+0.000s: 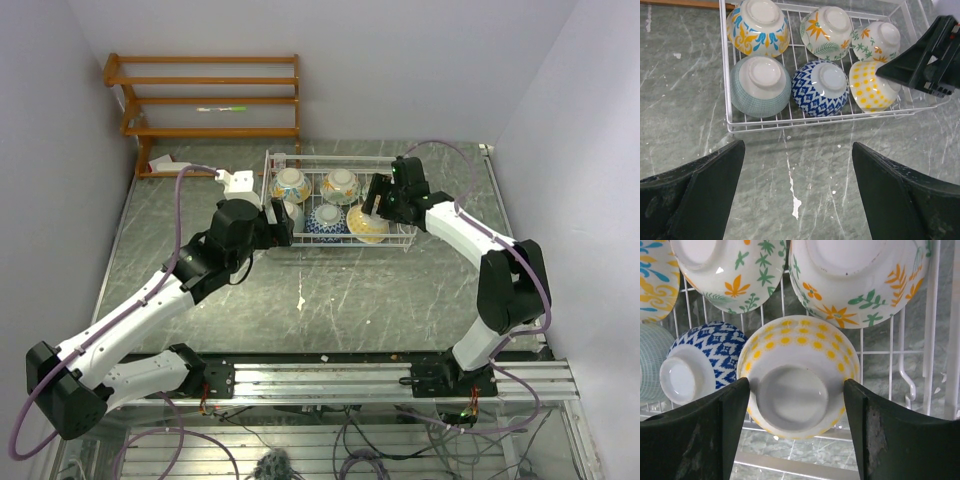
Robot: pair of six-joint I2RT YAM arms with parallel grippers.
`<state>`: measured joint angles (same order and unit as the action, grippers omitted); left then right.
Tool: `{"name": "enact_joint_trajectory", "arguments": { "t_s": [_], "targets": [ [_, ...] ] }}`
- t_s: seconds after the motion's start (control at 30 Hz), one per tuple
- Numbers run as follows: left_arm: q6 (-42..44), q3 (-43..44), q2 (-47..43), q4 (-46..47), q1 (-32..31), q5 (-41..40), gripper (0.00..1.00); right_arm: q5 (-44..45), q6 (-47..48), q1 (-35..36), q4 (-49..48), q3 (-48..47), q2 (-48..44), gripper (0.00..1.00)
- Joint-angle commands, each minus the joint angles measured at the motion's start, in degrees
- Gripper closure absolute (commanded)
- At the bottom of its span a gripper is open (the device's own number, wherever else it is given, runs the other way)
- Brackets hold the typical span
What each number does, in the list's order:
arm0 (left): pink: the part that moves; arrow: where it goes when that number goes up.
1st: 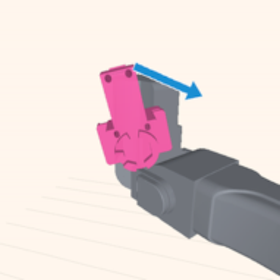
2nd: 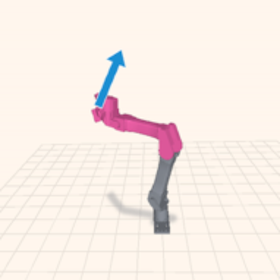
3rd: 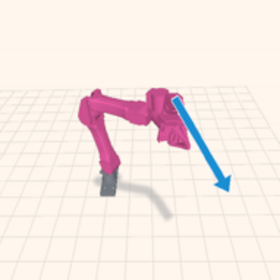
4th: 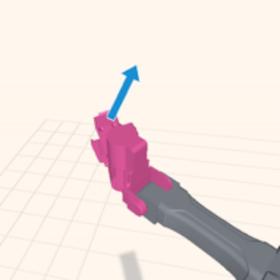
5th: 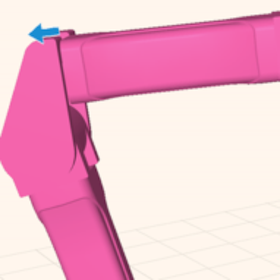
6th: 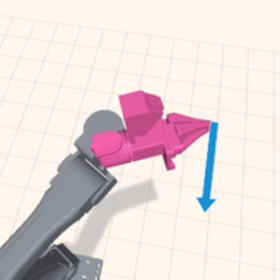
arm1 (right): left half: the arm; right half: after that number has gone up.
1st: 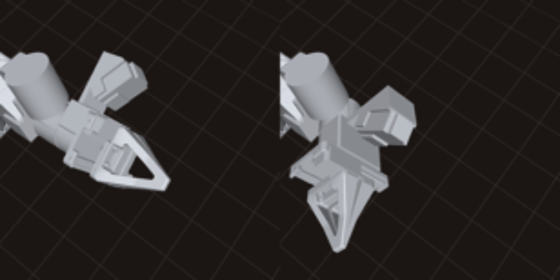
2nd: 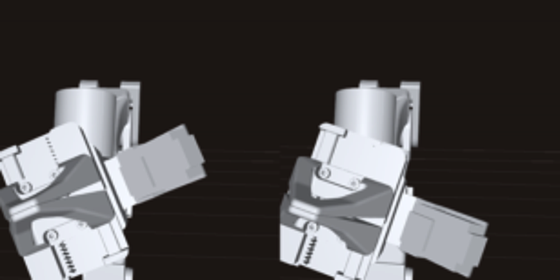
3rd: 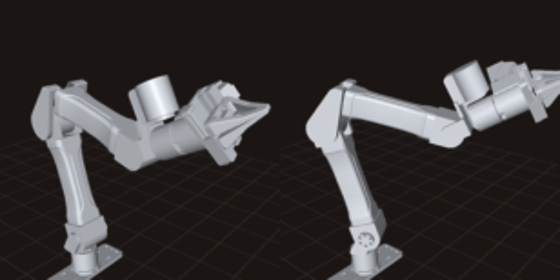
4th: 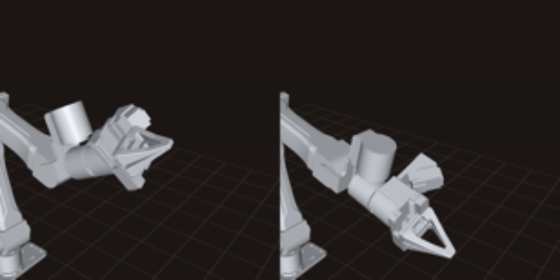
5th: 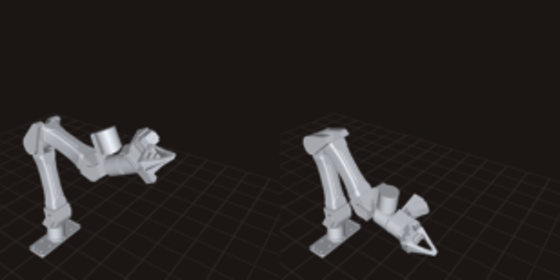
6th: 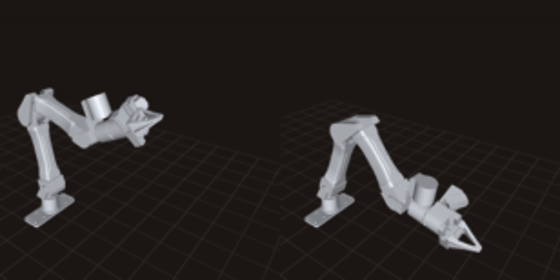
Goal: Load the bowls into the dish rack
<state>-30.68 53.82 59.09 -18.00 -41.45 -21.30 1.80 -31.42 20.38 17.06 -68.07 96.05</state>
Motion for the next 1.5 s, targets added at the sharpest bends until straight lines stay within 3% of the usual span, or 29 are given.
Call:
{"name": "enact_joint_trajectory", "arguments": {
  "t_s": [0.0,0.1,0.2,0.77,1.13,1.37,1.47],
  "targets": [
    [0.7,-0.6,-0.6,-0.1,0.1,-0.8,0.01,0.6,0.6,0.2,-1.6,-1.5,0.7,0.32],
    [0.5,-0.8,-0.5,0.0,0.1,-0.8,0.01,0.5,0.4,0.2,-1.5,-1.3,0.4,0.50],
    [0.3,-0.9,-0.2,0.1,0.1,-0.4,0.01,0.6,0.4,0.2,-1.3,-1.3,-0.6,0.58],
    [-0.7,-2.0,-1.4,0.5,0.1,0.0,0.01,3.4,2.2,0.2,1.4,-3.2,-6.7,0.63],
    [0.4,-0.8,-1.1,0.3,0.1,1.5,0.01,2.5,3.8,0.4,0.3,-2.5,-6.7,0.48],
    [2.5,1.4,0.1,0.4,0.2,6.2,0.01,4.0,5.0,0.6,0.0,0.7,-13.1,0.01],
    [3.4,3.6,0.4,-2.7,0.2,5.1,0.01,5.0,6.1,0.6,1.7,0.5,-14.6,0.00]
  ]
}}
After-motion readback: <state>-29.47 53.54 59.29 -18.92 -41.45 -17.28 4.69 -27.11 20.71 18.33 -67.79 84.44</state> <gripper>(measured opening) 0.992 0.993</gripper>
